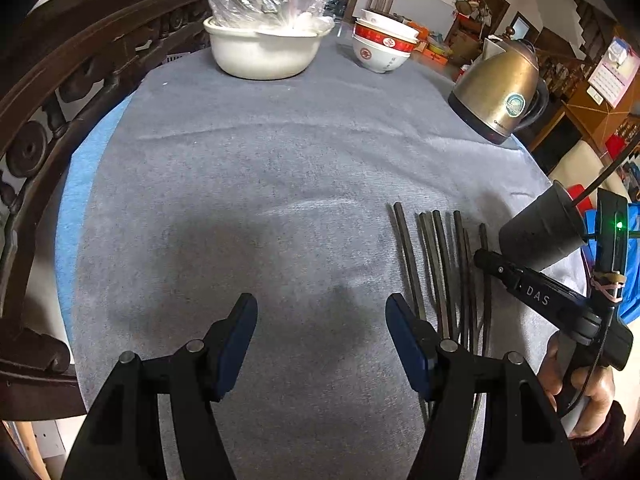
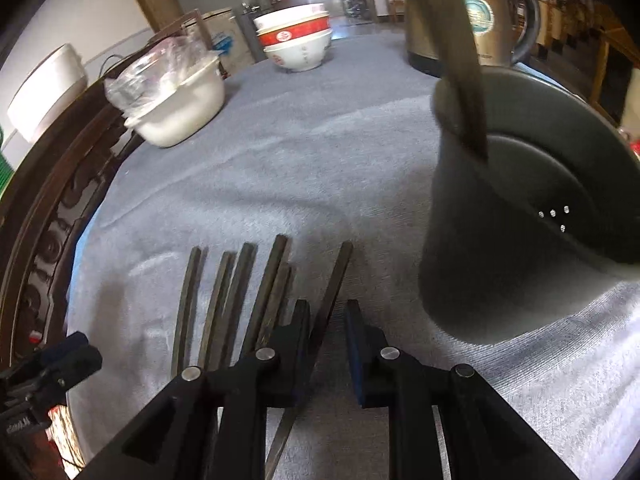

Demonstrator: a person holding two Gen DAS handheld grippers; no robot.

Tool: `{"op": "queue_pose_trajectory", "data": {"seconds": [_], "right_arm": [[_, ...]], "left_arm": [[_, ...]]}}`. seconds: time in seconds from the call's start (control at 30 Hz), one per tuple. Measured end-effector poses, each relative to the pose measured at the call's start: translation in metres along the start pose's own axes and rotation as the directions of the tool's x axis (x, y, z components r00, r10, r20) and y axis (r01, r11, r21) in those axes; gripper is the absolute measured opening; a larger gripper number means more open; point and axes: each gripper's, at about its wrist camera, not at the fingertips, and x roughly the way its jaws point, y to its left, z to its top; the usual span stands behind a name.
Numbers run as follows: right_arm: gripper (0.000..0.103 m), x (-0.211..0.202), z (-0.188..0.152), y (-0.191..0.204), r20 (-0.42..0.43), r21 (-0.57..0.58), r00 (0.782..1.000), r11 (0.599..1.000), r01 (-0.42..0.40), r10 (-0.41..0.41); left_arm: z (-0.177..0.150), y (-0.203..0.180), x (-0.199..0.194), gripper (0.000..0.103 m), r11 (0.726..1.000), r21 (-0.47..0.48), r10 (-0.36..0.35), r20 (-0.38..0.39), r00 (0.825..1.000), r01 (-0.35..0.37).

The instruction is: Organize utensils

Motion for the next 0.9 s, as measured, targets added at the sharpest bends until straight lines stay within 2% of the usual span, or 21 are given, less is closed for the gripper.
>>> {"op": "queue_pose_trajectory", "data": {"seconds": [0.17, 0.23, 0.37, 0.5, 0.63, 0.83, 0.9], "right_arm": [[0.021, 0.006, 0.008, 0.01, 0.006, -0.033, 0.998, 0.998, 0.055, -0.055], [0.02, 0.006, 0.008, 0.012, 0.006, -0.055, 0.997, 0.996, 0.076, -0.075], [0.009, 0.004, 0.005, 0.012, 0.022, -0.081, 0.996, 0.993, 0.084, -0.082], [0.006, -0.004, 0.001, 0.002, 0.028, -0.059, 1.0, 0.998, 0.014, -0.013], [0.006, -0.024, -0.003, -0.005, 0.062, -0.051, 0.997, 0.997, -0.05, 0.053], [0.006, -0.054, -0.005, -0.011, 0.128, -0.058, 0.982, 0.989, -0.133, 0.14], [0.006, -0.062, -0.007, -0.012, 0.139, -0.059, 0.977, 0.986, -0.155, 0.162]], "left_arm": [[0.021, -0.012, 0.013, 0.067, 1.0, 0.026, 0.012, -0.046, 0.999, -0.011], [0.031, -0.017, 0.02, 0.067, 0.999, 0.036, 0.015, -0.086, 0.996, -0.012], [0.048, -0.023, 0.035, 0.067, 1.0, 0.009, 0.007, -0.146, 0.989, -0.006], [0.065, -0.025, 0.046, 0.067, 0.998, -0.066, -0.035, -0.177, 0.984, 0.024], [0.072, -0.03, 0.06, 0.053, 0.996, -0.091, -0.028, -0.212, 0.977, 0.008], [0.074, -0.035, 0.081, 0.052, 0.992, -0.122, -0.044, -0.257, 0.965, 0.013], [0.075, -0.038, 0.082, 0.052, 0.993, -0.12, -0.033, -0.251, 0.967, 0.003]]}}
